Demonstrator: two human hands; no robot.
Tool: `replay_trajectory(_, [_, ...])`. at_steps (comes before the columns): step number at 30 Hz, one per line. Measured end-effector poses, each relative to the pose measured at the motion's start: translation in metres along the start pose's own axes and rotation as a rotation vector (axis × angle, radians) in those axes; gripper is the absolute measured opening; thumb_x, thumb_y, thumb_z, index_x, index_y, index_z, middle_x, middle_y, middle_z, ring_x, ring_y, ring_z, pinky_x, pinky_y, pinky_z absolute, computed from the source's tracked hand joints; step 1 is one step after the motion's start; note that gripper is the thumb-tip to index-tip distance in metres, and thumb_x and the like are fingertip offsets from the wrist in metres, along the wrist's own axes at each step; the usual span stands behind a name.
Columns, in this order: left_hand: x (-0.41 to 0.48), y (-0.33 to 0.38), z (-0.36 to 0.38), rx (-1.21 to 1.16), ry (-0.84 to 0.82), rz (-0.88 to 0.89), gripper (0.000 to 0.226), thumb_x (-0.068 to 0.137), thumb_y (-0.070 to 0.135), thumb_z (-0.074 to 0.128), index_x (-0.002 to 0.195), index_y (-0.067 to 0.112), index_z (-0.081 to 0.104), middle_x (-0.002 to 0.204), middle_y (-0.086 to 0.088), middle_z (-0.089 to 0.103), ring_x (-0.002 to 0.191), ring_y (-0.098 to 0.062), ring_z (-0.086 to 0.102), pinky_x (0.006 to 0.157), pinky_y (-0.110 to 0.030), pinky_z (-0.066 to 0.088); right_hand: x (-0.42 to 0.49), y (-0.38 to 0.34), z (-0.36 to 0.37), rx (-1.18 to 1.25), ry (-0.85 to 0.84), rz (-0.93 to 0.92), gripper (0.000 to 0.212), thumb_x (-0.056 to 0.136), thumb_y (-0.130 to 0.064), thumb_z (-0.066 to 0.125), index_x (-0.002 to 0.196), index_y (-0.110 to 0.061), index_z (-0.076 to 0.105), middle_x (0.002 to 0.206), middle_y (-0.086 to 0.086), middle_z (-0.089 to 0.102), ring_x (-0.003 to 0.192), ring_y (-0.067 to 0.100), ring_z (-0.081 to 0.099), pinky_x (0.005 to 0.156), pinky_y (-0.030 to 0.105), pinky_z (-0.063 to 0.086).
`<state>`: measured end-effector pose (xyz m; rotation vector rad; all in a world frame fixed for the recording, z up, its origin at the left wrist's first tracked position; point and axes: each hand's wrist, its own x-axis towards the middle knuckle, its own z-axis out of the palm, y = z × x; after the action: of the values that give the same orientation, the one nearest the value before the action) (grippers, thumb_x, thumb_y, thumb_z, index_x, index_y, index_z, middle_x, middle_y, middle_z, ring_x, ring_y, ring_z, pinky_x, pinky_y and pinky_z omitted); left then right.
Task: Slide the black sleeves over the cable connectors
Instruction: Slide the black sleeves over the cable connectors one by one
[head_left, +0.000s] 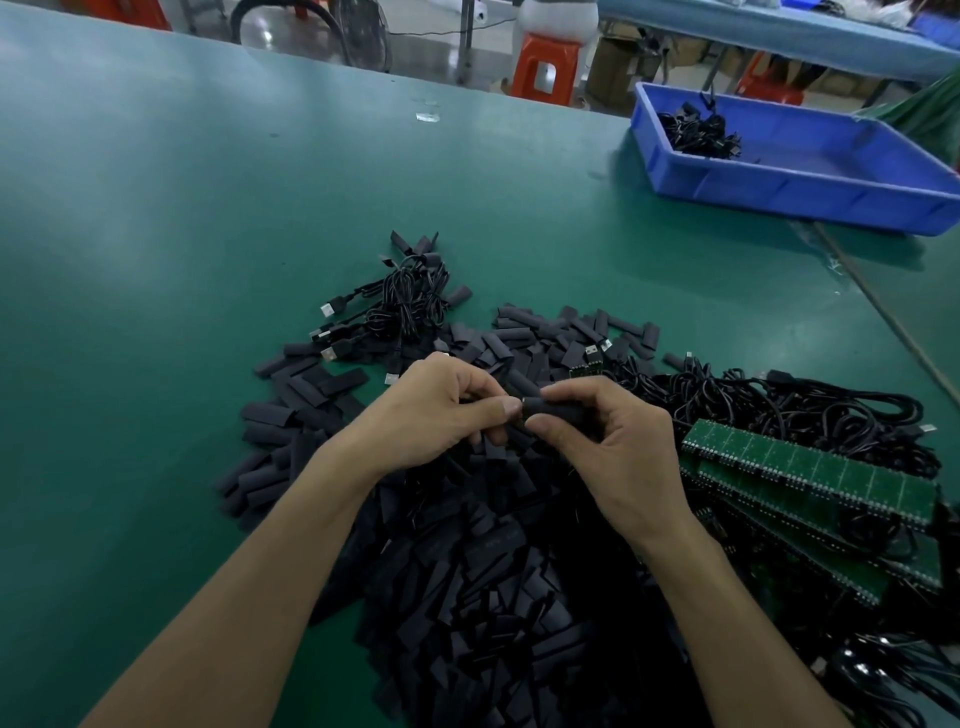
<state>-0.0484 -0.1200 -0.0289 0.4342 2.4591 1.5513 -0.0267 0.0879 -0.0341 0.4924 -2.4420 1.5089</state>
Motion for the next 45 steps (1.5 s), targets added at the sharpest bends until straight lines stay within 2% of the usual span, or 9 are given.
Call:
replay_trajectory(4, [0.0,-0.001,0.0,-0.022,0.024,-0.02,0.021,0.094,0.033,0.069,0.082,0.017,0.076,0.068,0.005,0.074,0.059,-0.007,0.061,0.059,-0.023,0.05,0.0,-0.002,0.001,0.092,0.022,0.06,0.027,0.077,-0.033,0.078,0.101,-0.039,0.068,0.095,-0.018,0.073,0.089,0.007,0.071,0.079,0.024,0.058])
replay_trajectory(11, [-0.001,0.001,0.0,-0.08,0.028,-0.015,0.015,0.093,0.026,0.071,0.084,0.015,0.076,0.07,0.004,0.075,0.061,-0.008,0.063,0.061,-0.023,0.052,-0.001,-0.001,0.001,0.098,-0.006,0.071,0.021,0.083,-0.023,0.078,0.098,-0.036,0.071,0.08,-0.013,0.073,0.072,0.009,0.072,0.068,0.018,0.054])
replay_trajectory(16, [-0.001,0.004,0.0,-0.06,0.03,-0.02,0.015,0.092,0.027,0.071,0.085,0.015,0.076,0.071,0.004,0.075,0.064,-0.011,0.065,0.065,-0.031,0.055,-0.001,-0.002,0.001,0.103,0.012,0.06,0.023,0.084,-0.017,0.079,0.097,-0.034,0.073,0.081,-0.012,0.074,0.074,0.011,0.073,0.069,0.022,0.056])
replay_trajectory(20, [-0.002,0.004,0.001,-0.059,0.022,-0.009,0.015,0.094,0.025,0.071,0.086,0.013,0.077,0.071,0.004,0.075,0.063,-0.011,0.066,0.062,-0.024,0.055,0.0,-0.004,0.001,0.102,-0.002,0.07,0.025,0.079,-0.026,0.079,0.101,-0.037,0.073,0.087,-0.016,0.075,0.08,0.007,0.073,0.074,0.022,0.056])
replay_trajectory(24, [-0.002,0.004,0.0,-0.095,0.052,-0.022,0.017,0.094,0.025,0.071,0.084,0.013,0.076,0.07,0.003,0.075,0.06,-0.008,0.064,0.061,-0.021,0.053,-0.002,-0.005,0.006,0.062,0.137,0.094,0.039,0.077,-0.025,0.084,0.112,-0.035,0.07,0.085,-0.015,0.074,0.081,0.002,0.071,0.074,0.015,0.055])
replay_trajectory(28, [-0.001,0.005,0.001,-0.129,0.087,-0.047,0.019,0.093,0.026,0.07,0.083,0.011,0.075,0.069,0.002,0.075,0.059,-0.007,0.063,0.06,-0.019,0.053,-0.007,-0.007,0.015,0.049,0.352,0.089,0.03,0.078,-0.026,0.084,0.103,-0.033,0.071,0.084,-0.02,0.071,0.082,-0.001,0.069,0.075,0.011,0.053])
replay_trajectory(38, [-0.002,0.007,0.005,-0.174,0.122,-0.042,0.015,0.091,0.024,0.073,0.08,0.014,0.075,0.067,0.0,0.075,0.057,-0.007,0.062,0.059,-0.018,0.051,-0.008,-0.014,0.027,0.215,0.367,0.154,0.037,0.077,-0.034,0.076,0.113,-0.035,0.068,0.097,-0.024,0.074,0.095,0.004,0.072,0.088,0.025,0.057])
replay_trajectory(41, [-0.001,0.006,0.003,-0.194,0.128,-0.031,0.014,0.091,0.024,0.074,0.078,0.018,0.075,0.068,-0.001,0.075,0.055,-0.005,0.062,0.056,-0.015,0.049,-0.011,-0.01,0.03,0.277,0.394,0.203,0.033,0.077,-0.035,0.076,0.11,-0.034,0.071,0.102,-0.005,0.077,0.097,0.014,0.074,0.09,0.039,0.059])
replay_trajectory(45, [0.0,0.002,0.01,-0.176,0.119,-0.024,0.014,0.09,0.024,0.075,0.078,0.017,0.076,0.067,0.0,0.075,0.056,-0.006,0.063,0.057,-0.016,0.05,-0.012,-0.008,0.033,0.317,0.419,0.243,0.031,0.077,-0.039,0.075,0.108,-0.033,0.073,0.101,0.004,0.078,0.096,0.021,0.074,0.088,0.036,0.06])
